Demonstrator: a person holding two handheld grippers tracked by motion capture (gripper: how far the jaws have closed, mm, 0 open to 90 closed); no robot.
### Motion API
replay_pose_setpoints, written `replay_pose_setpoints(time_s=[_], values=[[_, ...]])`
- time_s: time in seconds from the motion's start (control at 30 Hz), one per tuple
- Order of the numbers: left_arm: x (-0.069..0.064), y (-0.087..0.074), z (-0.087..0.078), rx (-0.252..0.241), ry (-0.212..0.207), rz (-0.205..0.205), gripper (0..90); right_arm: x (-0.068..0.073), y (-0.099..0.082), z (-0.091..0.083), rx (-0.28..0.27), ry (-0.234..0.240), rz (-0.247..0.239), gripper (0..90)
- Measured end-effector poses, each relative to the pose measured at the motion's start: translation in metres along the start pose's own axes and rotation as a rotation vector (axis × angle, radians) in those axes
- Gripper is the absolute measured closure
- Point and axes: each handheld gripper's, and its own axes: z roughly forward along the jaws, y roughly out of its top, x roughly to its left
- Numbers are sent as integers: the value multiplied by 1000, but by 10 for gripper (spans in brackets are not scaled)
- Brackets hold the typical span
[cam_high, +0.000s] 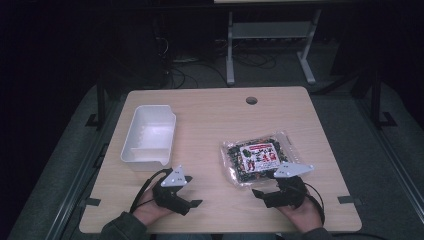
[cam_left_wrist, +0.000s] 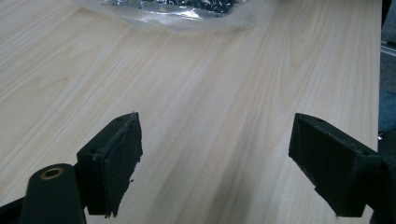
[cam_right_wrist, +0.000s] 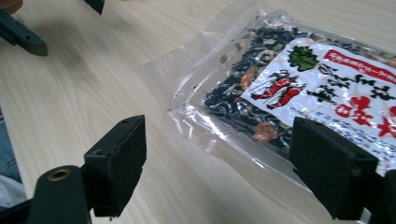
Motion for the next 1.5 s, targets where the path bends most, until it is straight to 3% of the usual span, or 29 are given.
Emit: replay_pose_setpoints(time_s=[0.33,0.63,0.67,0.93,1.23,1.33,1.5], values=[[-2,1,0,7,8,27,167,-15,3,-12,-28,-58,31,206],[-3,1,1,9,7,33,167,-36,5,-29,-62,-137,91,211],[-3,1,1,12,7,34,167,-45,3,-35,-72,-157,114,211],[-3,1,1,11,5,33,169,-67,-4,-53,-86,-222,187,226],[-3,1,1,12,3,36,173,-91,-22,-64,-85,-262,315,281],[-3,1,1,10,4,35,173,-96,-29,-66,-80,-262,379,306],[-3,1,0,10,5,35,173,-102,-39,-69,-65,-279,431,337]])
